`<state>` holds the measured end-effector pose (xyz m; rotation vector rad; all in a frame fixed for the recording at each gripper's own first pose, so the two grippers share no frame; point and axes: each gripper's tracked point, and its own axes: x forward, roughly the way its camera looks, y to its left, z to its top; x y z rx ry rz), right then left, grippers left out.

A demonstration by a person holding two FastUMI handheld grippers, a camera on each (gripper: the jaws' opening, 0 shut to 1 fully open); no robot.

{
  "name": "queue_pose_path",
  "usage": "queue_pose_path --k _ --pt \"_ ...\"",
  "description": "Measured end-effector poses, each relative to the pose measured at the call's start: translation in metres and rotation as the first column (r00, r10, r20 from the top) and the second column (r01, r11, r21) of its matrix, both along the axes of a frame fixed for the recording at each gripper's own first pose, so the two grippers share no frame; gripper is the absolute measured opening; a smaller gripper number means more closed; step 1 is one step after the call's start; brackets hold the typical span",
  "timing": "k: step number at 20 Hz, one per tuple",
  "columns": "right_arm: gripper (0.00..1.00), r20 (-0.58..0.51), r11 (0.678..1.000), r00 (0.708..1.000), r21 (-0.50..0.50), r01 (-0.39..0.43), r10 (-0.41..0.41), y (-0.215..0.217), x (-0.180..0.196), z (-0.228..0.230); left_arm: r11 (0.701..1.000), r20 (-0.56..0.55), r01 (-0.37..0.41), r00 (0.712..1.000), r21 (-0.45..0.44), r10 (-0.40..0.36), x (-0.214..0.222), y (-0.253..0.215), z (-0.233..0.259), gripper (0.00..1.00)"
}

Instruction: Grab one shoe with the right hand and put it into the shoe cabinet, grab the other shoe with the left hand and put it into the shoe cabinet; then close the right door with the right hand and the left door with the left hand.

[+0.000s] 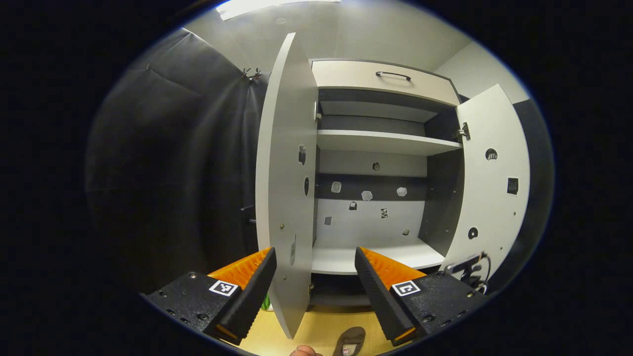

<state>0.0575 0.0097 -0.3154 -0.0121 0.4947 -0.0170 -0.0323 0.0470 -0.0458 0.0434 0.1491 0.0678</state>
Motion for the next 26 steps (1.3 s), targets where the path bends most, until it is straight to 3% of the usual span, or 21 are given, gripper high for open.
queue_pose_path --k 5,10,18,26 --pt "0.00 0.168 0.997 0.984 -0.065 -0.043 0.054 0.004 0.077 0.094 1.000 0.010 -0.016 1.000 -0.015 0.016 -0.002 0.004 0.002 0.97" --pt "0.04 0.205 0.994 0.978 -0.105 -0.020 0.041 -0.012 0.153 0.120 0.997 0.015 -0.076 0.997 0.005 0.076 -0.009 0.022 0.001 0.97" --pt "0.04 0.101 0.990 0.995 -0.143 0.014 0.000 -0.020 0.228 0.070 0.979 0.044 -0.202 0.979 0.035 0.201 -0.018 0.059 0.009 0.97" --pt "0.04 0.001 0.992 0.999 -0.119 0.046 -0.046 -0.029 0.252 0.032 0.961 0.028 -0.275 0.961 0.031 0.275 -0.026 0.078 0.003 0.97"
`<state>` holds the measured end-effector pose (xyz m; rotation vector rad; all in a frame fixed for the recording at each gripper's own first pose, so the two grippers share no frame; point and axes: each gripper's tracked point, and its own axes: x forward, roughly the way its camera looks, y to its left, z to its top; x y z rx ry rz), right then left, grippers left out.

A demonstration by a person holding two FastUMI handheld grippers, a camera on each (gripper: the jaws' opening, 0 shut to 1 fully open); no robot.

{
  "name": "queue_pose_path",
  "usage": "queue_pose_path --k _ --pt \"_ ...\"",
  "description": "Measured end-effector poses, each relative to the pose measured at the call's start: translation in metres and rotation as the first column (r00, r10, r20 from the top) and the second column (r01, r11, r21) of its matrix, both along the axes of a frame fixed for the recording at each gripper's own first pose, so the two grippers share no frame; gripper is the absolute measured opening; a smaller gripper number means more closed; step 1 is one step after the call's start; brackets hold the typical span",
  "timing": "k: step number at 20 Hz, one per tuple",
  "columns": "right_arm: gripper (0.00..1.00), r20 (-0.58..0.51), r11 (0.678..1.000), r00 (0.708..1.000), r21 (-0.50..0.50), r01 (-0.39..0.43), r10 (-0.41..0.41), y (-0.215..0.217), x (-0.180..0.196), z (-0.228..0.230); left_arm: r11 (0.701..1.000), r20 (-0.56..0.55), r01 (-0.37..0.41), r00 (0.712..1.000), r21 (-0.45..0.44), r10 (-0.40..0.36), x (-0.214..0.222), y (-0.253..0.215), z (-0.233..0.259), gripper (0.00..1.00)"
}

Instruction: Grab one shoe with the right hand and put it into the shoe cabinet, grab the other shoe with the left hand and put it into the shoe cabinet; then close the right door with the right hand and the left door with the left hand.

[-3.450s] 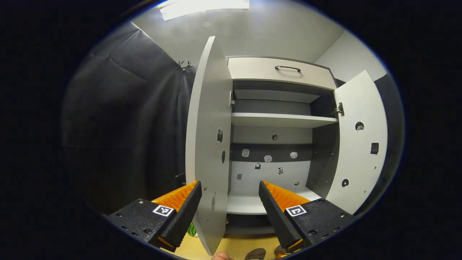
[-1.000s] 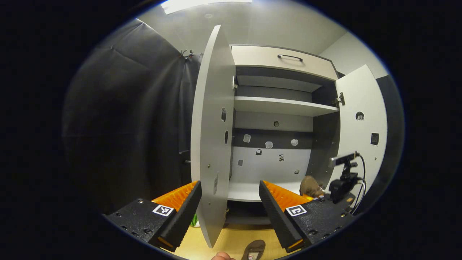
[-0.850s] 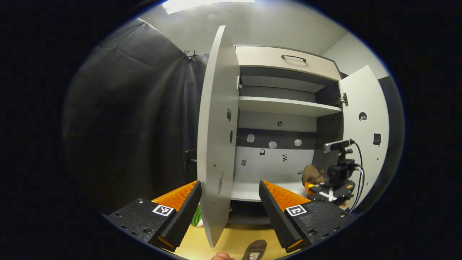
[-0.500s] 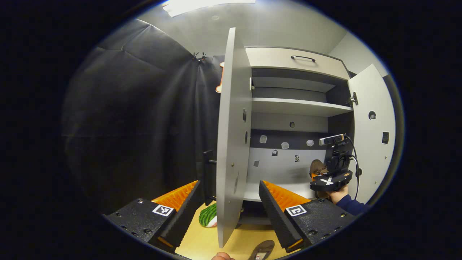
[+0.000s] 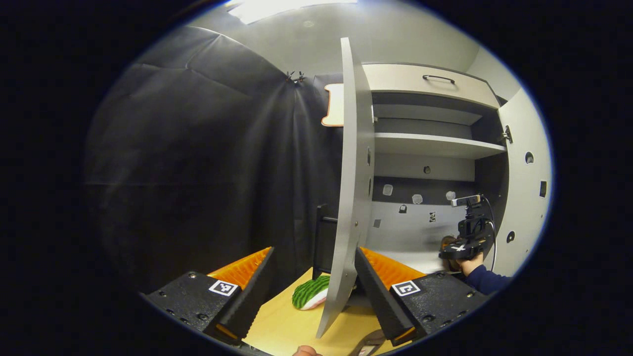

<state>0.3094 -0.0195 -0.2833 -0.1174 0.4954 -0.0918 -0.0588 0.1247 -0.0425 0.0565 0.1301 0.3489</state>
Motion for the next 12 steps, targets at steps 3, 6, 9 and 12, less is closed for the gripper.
queue_pose_path --k 3,6,9,12 --pt "0.15 -0.013 1.000 1.000 -0.005 0.002 -0.002 -0.001 -0.001 -0.003 1.000 -0.005 0.012 1.000 0.008 -0.012 0.001 -0.004 0.001 0.97" --pt "0.29 -0.026 1.000 0.999 0.010 -0.027 0.027 0.006 -0.009 -0.001 0.999 -0.001 0.050 0.999 0.007 -0.050 0.005 -0.015 0.000 0.97" --pt "0.52 -0.061 0.997 0.995 0.030 -0.072 0.074 0.015 -0.021 -0.002 0.995 -0.007 0.098 0.995 0.004 -0.098 0.010 -0.029 -0.002 0.97" --pt "0.84 -0.064 0.994 0.993 0.062 -0.095 0.099 0.018 -0.037 0.015 0.990 -0.011 0.142 0.990 0.008 -0.142 0.012 -0.041 -0.003 0.97"
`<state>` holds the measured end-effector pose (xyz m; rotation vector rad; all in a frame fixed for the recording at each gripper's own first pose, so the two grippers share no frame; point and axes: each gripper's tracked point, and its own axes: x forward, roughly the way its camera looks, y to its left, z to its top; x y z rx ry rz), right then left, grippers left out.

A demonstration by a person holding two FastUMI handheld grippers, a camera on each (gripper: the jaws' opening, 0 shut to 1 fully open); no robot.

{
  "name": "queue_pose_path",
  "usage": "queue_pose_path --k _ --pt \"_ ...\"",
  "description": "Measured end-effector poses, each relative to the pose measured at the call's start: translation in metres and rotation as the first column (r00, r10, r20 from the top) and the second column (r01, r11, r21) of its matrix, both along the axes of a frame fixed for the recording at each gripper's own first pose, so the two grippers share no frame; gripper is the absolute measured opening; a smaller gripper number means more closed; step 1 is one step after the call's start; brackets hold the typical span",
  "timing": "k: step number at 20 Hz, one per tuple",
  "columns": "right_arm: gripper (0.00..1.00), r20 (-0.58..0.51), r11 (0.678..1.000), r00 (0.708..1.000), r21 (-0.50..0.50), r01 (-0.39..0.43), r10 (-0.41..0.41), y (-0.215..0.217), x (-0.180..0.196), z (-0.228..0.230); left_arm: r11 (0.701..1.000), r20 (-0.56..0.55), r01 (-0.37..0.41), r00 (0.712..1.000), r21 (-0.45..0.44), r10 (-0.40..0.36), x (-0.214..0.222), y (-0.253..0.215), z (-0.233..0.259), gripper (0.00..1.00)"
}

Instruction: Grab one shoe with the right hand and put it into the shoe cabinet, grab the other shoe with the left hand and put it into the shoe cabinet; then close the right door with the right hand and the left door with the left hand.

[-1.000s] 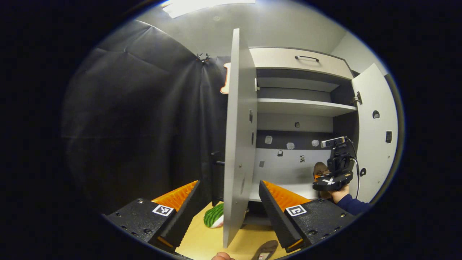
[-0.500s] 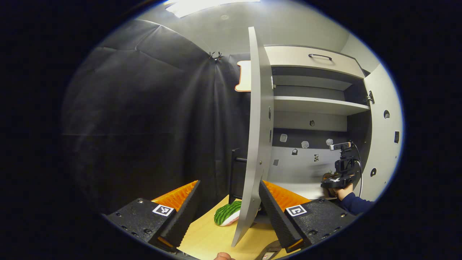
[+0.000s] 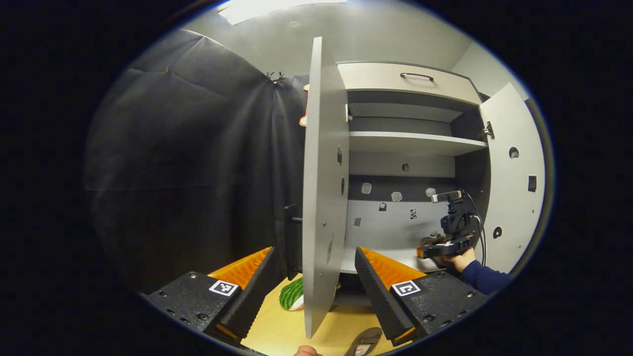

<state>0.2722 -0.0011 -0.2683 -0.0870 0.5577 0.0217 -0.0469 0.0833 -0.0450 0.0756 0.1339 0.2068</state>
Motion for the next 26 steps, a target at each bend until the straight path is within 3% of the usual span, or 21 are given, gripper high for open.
queue_pose_path --k 3,7,11,16,22,26 --pt "0.89 0.000 1.000 1.000 0.008 0.010 -0.010 -0.008 -0.023 0.020 0.999 -0.003 0.042 0.999 -0.013 -0.042 0.000 -0.012 -0.002 0.97" --pt "0.89 0.120 1.000 0.993 0.022 0.016 -0.018 -0.017 -0.057 0.086 0.994 -0.021 0.100 0.995 -0.042 -0.101 0.001 -0.031 -0.013 0.97" --pt "0.92 0.261 0.996 0.965 0.092 -0.004 -0.020 -0.015 -0.103 0.171 0.984 -0.079 0.158 0.983 -0.082 -0.165 0.002 -0.053 -0.040 0.97" --pt "0.91 0.405 0.995 0.914 0.085 -0.047 0.009 -0.012 -0.172 0.257 0.968 -0.218 0.211 0.947 -0.136 -0.237 0.000 -0.075 -0.098 0.98" --pt "0.91 0.495 0.985 0.869 0.148 -0.092 0.007 -0.012 -0.240 0.321 0.941 -0.387 0.264 0.862 -0.209 -0.328 -0.006 -0.088 -0.192 0.98" --pt "0.90 0.534 0.990 0.845 0.132 -0.049 -0.029 -0.030 -0.262 0.340 0.932 -0.552 0.258 0.753 -0.254 -0.359 -0.023 -0.085 -0.272 0.98"
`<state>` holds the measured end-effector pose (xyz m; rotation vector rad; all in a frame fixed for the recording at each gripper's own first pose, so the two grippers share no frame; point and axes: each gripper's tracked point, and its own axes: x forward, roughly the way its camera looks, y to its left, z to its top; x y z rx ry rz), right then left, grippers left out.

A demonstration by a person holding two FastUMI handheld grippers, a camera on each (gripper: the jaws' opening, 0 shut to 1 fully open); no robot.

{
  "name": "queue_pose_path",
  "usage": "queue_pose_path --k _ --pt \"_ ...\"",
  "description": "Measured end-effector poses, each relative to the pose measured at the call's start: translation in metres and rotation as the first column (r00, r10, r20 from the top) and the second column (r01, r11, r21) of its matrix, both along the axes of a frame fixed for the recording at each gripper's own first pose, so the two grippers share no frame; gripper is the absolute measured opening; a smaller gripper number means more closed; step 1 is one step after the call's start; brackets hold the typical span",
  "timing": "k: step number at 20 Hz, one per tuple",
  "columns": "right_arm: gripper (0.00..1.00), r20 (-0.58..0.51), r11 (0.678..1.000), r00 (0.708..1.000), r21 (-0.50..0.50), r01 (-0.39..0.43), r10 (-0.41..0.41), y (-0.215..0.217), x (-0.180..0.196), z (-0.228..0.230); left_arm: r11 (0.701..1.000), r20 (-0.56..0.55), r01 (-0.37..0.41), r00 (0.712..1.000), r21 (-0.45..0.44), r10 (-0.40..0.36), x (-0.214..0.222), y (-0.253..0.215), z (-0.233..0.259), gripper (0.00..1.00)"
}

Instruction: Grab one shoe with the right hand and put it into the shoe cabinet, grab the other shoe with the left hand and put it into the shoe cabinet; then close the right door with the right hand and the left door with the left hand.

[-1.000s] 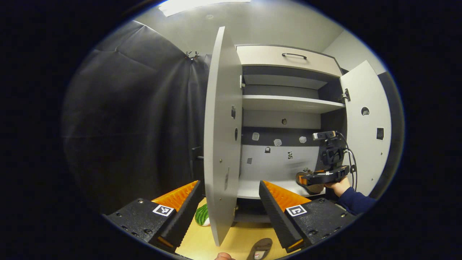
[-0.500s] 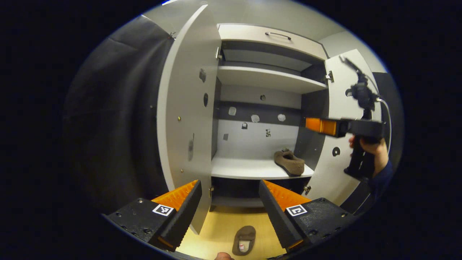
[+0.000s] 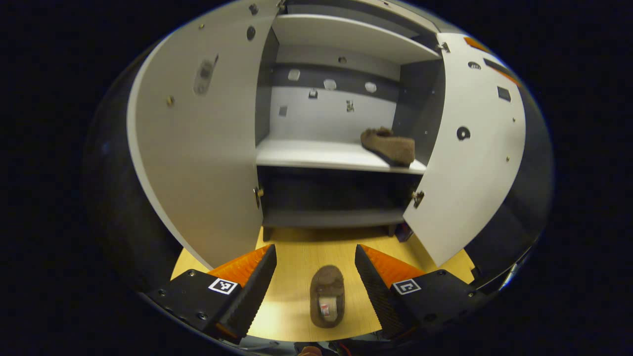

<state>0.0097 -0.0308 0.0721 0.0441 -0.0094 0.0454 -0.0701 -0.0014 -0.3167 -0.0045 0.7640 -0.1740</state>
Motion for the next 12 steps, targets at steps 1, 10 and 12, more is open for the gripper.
queue_pose_path --k 1,10,12 --pt "0.89 0.007 1.000 1.000 0.003 0.015 -0.015 -0.005 -0.005 0.005 1.000 -0.058 0.006 0.998 0.005 -0.006 -0.008 0.003 -0.022 0.98" --pt "0.89 0.032 0.986 0.987 -0.054 0.160 -0.158 -0.053 -0.032 0.013 0.998 -0.428 0.068 0.901 -0.017 -0.069 -0.067 0.011 -0.153 0.93" --pt "0.89 0.030 0.981 0.983 -0.065 0.185 -0.183 -0.061 -0.036 0.013 0.997 -0.483 0.074 0.872 -0.023 -0.076 -0.072 0.014 -0.170 0.92"
